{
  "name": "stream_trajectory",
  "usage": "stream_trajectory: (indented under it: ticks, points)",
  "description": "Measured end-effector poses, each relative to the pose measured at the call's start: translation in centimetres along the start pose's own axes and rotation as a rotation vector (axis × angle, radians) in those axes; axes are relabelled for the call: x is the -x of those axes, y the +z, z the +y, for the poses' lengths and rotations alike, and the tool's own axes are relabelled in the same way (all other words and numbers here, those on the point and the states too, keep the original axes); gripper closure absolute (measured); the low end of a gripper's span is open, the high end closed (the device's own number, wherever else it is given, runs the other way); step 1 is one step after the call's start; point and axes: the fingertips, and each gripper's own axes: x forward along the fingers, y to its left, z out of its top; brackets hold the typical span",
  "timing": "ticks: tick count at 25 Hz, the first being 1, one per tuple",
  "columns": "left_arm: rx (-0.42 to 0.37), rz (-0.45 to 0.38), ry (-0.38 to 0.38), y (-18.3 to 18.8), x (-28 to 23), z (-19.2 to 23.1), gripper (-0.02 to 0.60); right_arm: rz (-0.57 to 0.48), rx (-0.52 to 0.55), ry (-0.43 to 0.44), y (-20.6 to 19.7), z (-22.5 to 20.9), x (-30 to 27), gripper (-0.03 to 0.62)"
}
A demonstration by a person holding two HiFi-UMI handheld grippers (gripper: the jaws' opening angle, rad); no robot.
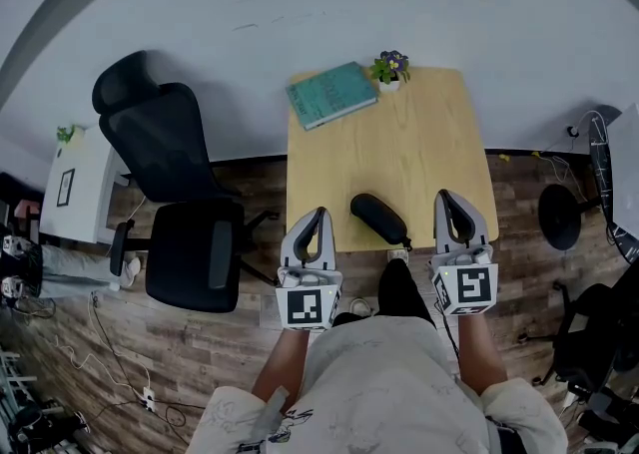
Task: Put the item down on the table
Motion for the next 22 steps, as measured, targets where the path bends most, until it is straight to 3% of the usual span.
stream_trajectory:
  ticks: [22]
  points:
    - [0.009,0.011,0.024,-0.2,0.0,1.2,0.578,0.052,0.031,0.016,-0.8,0.4,-1.1,0.579]
